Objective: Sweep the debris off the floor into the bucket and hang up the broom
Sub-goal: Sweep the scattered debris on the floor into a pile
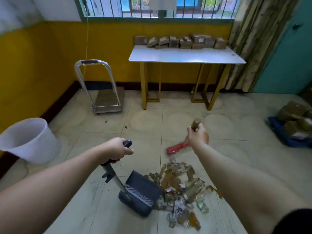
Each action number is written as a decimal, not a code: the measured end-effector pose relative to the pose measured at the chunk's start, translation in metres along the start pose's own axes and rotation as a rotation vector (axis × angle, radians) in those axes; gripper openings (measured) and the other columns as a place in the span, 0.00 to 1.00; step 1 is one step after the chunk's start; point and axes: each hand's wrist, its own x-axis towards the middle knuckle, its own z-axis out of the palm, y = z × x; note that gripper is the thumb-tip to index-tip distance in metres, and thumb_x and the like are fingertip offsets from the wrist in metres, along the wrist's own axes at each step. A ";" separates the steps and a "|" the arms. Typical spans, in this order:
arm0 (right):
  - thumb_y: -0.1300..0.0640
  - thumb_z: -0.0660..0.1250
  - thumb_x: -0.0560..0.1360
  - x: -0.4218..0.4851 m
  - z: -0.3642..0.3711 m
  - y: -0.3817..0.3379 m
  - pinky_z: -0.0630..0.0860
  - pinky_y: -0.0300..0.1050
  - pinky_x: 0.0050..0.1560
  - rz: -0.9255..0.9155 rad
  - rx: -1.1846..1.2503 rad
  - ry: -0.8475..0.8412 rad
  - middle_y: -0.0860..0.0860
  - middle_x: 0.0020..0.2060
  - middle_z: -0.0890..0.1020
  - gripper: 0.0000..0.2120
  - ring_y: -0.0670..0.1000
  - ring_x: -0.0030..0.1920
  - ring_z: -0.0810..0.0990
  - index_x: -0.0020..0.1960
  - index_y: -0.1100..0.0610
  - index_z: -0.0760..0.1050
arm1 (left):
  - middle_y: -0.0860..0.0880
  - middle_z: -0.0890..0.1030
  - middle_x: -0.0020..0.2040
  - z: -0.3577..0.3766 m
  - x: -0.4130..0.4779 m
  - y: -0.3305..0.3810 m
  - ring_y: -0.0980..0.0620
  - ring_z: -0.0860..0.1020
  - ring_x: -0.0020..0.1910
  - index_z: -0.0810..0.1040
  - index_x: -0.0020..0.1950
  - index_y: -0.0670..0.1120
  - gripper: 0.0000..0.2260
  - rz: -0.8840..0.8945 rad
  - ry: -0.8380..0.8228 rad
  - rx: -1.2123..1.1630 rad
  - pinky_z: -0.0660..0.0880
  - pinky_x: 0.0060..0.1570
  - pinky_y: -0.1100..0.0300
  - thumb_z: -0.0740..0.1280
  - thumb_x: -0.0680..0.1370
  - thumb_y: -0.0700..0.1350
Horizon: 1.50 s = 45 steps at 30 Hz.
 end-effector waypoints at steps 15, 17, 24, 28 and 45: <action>0.62 0.63 0.77 0.006 -0.022 0.045 0.82 0.45 0.34 0.860 0.587 -0.629 0.64 0.46 0.79 0.12 0.56 0.38 0.82 0.59 0.66 0.69 | 0.46 0.73 0.36 0.002 0.021 0.018 0.51 0.69 0.29 0.73 0.50 0.42 0.10 -0.020 -0.029 0.004 0.69 0.29 0.59 0.67 0.78 0.48; 0.66 0.56 0.78 -0.014 -0.025 0.050 0.77 0.39 0.26 0.853 0.330 -0.698 0.59 0.31 0.79 0.06 0.50 0.27 0.77 0.50 0.67 0.71 | 0.46 0.73 0.36 0.004 0.014 0.011 0.51 0.69 0.30 0.73 0.50 0.42 0.10 -0.010 -0.046 0.014 0.69 0.30 0.59 0.67 0.77 0.48; 0.53 0.53 0.79 -0.109 -0.021 0.072 0.61 0.36 0.26 0.835 -0.156 -0.673 0.50 0.26 0.66 0.14 0.45 0.24 0.62 0.38 0.59 0.67 | 0.47 0.71 0.34 0.010 -0.019 -0.021 0.52 0.68 0.28 0.72 0.47 0.43 0.09 0.050 -0.101 0.039 0.67 0.27 0.61 0.67 0.78 0.47; 0.57 0.56 0.80 -0.136 -0.038 0.063 0.60 0.33 0.21 0.768 -0.173 -0.663 0.48 0.23 0.68 0.13 0.43 0.22 0.62 0.40 0.60 0.72 | 0.47 0.72 0.35 0.011 -0.030 -0.023 0.53 0.69 0.28 0.73 0.47 0.44 0.08 0.113 -0.121 0.102 0.67 0.26 0.62 0.67 0.78 0.48; 0.63 0.55 0.80 0.039 -0.073 0.117 0.64 0.39 0.25 0.572 -0.230 -0.367 0.54 0.30 0.71 0.10 0.49 0.26 0.66 0.40 0.55 0.65 | 0.47 0.73 0.35 0.035 0.049 0.081 0.53 0.69 0.28 0.72 0.46 0.44 0.09 0.058 -0.139 0.121 0.69 0.26 0.61 0.67 0.78 0.49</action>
